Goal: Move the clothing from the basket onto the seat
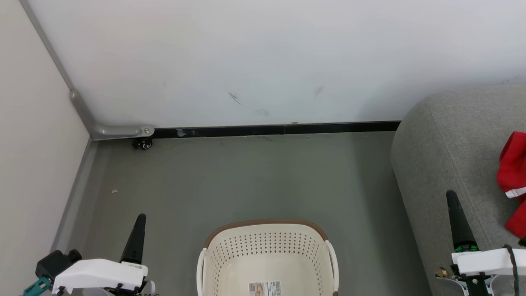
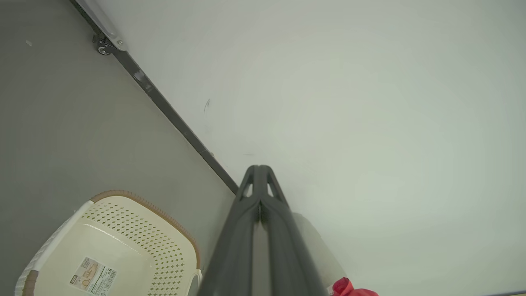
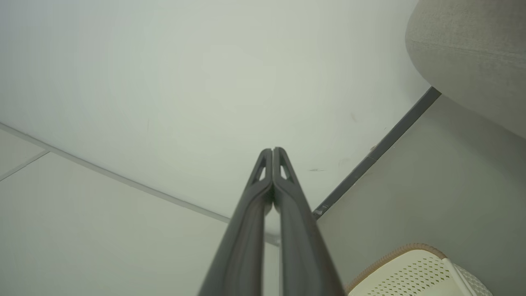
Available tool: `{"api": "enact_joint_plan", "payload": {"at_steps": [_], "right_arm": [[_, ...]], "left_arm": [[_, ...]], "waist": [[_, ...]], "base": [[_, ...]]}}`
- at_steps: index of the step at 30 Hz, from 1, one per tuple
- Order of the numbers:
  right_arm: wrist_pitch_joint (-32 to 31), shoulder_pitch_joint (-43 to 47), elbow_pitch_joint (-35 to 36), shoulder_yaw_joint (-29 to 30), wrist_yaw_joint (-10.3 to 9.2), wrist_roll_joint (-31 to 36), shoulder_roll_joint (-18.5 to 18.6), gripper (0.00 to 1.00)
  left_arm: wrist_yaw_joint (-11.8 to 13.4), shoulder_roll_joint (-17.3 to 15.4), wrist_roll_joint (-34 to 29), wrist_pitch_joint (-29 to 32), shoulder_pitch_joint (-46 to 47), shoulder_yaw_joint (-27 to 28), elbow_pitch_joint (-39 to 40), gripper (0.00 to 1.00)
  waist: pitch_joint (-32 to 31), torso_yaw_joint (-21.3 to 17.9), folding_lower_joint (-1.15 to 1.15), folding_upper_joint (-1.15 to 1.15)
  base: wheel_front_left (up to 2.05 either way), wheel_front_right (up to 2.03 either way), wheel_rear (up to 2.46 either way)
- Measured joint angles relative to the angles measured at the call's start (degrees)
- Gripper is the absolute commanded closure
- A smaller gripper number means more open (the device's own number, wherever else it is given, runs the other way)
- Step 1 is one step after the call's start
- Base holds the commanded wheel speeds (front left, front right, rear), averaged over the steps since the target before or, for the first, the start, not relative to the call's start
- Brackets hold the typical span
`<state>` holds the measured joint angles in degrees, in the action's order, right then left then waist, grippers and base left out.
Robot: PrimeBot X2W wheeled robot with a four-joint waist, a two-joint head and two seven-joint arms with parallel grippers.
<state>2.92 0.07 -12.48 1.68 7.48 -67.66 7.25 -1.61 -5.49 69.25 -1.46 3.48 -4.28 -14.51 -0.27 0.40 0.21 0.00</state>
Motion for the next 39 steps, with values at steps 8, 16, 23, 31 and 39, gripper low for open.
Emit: {"api": "enact_joint_plan", "payload": {"at_steps": [8,16,23,31,39], "right_arm": [[-1.7,-0.6,-0.6,0.7,0.00,-5.8,-0.5,1.00],[-3.0,-1.5,-1.1,1.4,-0.01,-11.8,-1.3,1.00],[-4.0,-1.8,-1.6,1.9,-0.01,-16.9,-1.7,1.00],[-5.8,-2.8,-2.3,2.7,-0.01,-22.9,-2.3,1.00],[-6.5,-2.9,-2.6,3.1,-0.01,-26.2,-2.9,1.00]], "left_arm": [[-1.0,0.6,5.4,1.5,0.0,1.8,-0.2,1.00],[-2.0,1.0,10.3,3.0,0.0,3.6,-0.5,1.00],[-3.1,1.8,15.0,4.5,0.0,5.2,-0.8,1.00],[-4.6,2.4,20.1,6.0,0.1,7.0,-1.1,1.00],[-5.2,2.6,23.1,7.0,0.1,8.1,-1.2,1.00]], "waist": [[0.3,-0.1,-0.12,0.00],[0.4,-0.2,-0.16,0.00],[0.4,-0.3,-0.17,0.00],[0.4,-0.4,-0.17,0.00],[0.4,-0.4,-0.18,0.00]], "base": [[0.00,0.00,0.00],[0.00,0.00,0.00],[0.00,0.00,0.00],[0.00,0.00,0.00],[0.00,0.00,0.00]]}}
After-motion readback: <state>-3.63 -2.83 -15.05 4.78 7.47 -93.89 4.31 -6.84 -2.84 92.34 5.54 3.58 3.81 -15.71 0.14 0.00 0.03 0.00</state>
